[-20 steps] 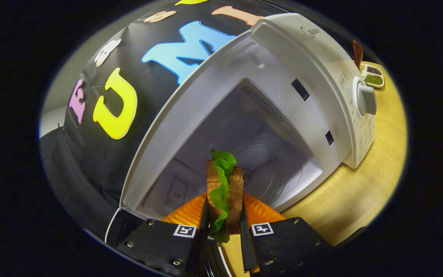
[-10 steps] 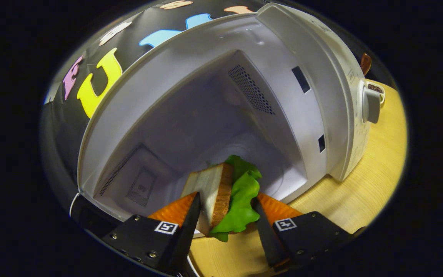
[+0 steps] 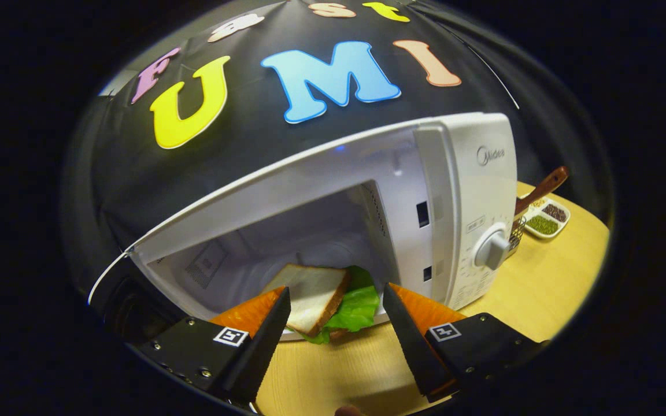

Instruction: Open the microwave oven with the left hand, put the food in, and close the microwave oven.

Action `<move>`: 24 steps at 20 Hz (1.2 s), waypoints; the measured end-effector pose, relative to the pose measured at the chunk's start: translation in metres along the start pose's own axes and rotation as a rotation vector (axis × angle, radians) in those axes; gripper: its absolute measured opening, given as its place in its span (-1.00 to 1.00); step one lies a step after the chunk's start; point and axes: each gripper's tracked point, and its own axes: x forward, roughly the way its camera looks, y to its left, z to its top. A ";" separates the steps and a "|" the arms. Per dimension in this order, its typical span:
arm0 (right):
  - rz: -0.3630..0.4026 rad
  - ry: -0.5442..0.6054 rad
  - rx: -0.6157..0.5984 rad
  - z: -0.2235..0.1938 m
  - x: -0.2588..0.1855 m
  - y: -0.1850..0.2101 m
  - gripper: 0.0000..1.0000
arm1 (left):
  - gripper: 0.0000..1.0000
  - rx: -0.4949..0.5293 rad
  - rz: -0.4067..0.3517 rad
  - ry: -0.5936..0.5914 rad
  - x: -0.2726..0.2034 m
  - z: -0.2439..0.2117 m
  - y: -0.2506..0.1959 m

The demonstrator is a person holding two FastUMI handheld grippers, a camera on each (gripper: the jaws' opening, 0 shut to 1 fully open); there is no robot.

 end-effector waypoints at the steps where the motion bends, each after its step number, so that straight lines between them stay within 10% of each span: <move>1: 0.011 -0.011 -0.025 0.007 -0.012 -0.001 0.94 | 0.91 -0.008 -0.004 -0.001 -0.001 -0.002 -0.004; 18: 0.153 -0.271 -0.239 0.125 -0.227 -0.057 0.95 | 0.96 -0.052 0.060 0.153 -0.034 -0.107 -0.048; 24: 0.143 -0.285 -0.231 0.140 -0.261 -0.089 0.96 | -0.09 -0.073 0.059 0.215 -0.041 -0.134 -0.075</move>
